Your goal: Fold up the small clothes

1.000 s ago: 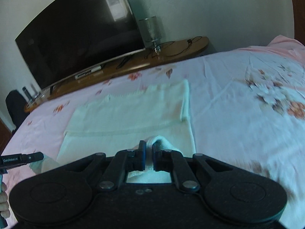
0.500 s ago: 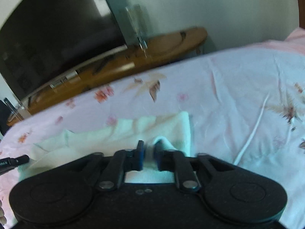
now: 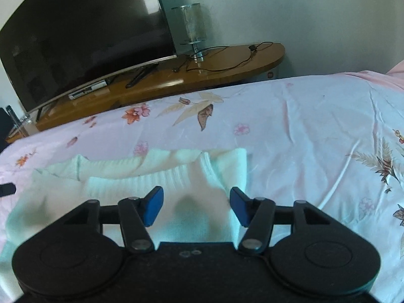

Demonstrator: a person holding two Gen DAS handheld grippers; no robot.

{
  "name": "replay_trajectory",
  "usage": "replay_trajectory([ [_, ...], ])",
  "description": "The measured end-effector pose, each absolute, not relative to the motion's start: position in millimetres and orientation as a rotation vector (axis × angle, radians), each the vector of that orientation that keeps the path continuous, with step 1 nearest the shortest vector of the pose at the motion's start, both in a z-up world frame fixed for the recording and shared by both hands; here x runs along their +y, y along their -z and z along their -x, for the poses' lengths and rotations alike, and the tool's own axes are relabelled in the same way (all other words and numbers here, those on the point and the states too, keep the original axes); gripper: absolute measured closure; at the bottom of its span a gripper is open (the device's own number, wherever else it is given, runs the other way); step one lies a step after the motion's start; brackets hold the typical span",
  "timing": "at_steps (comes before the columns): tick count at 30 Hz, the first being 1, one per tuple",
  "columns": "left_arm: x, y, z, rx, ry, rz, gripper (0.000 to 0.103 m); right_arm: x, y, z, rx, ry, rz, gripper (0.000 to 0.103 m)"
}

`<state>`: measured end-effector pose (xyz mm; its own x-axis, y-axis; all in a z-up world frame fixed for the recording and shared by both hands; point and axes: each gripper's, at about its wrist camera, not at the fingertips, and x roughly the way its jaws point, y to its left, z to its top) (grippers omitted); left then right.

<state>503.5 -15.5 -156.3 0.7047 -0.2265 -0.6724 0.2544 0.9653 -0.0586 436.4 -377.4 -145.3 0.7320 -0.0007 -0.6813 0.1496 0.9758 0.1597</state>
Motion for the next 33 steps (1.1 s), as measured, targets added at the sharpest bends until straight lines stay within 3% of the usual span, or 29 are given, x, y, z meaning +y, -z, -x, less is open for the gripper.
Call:
replay_trajectory([
  [1,-18.5,160.1,-507.8,0.754,0.275,-0.052,0.021,-377.4,146.9,-437.9,0.749,0.081,-0.209,0.045],
  [4,-26.5,169.0,-517.9,0.787,0.294,-0.073,0.05,-373.5,152.1,-443.4,0.774,0.056,-0.195,0.051],
  [5,-28.7,171.0,-520.3,0.798,0.298,-0.068,0.068,-371.7,153.1,-445.0,0.78,0.043,-0.188,0.053],
  [6,-30.5,172.2,-521.9,0.802,0.301,-0.063,0.082,-370.4,153.4,-445.4,0.78,0.037,-0.183,0.061],
  [8,-34.1,172.4,-521.9,0.797,0.306,-0.064,0.095,-369.6,152.5,-445.9,0.774,0.039,-0.174,0.074],
  [10,-35.8,172.1,-520.6,0.785,0.313,-0.059,0.097,-372.4,152.1,-447.4,0.777,0.022,-0.188,0.086],
  [13,-32.8,170.8,-519.3,0.761,0.305,-0.031,0.099,-374.2,152.8,-451.9,0.778,0.016,-0.179,0.088],
  [14,-32.2,170.8,-520.9,0.757,0.299,-0.025,0.099,-374.7,153.6,-453.7,0.775,0.018,-0.17,0.086],
  [16,-29.7,171.1,-523.4,0.752,0.282,-0.005,0.099,-374.4,157.8,-458.7,0.779,0.033,-0.148,0.063],
  [17,-28.9,171.4,-524.0,0.748,0.278,-0.004,0.099,-373.4,160.6,-460.2,0.785,0.03,-0.143,0.063],
  [18,-28.3,171.6,-523.8,0.744,0.275,-0.002,0.099,-372.0,163.0,-461.4,0.796,0.022,-0.14,0.064],
  [21,-27.6,169.9,-519.8,0.718,0.269,-0.002,0.099,-373.0,158.5,-458.0,0.78,-0.002,-0.187,0.096],
  [30,-18.5,143.6,-526.0,0.611,0.209,0.067,0.099,-367.4,116.8,-448.5,0.61,0.032,-0.186,0.097],
  [33,-22.1,155.4,-536.8,0.657,0.185,0.049,0.099,-370.6,116.6,-459.0,0.612,0.058,-0.197,0.097],
])
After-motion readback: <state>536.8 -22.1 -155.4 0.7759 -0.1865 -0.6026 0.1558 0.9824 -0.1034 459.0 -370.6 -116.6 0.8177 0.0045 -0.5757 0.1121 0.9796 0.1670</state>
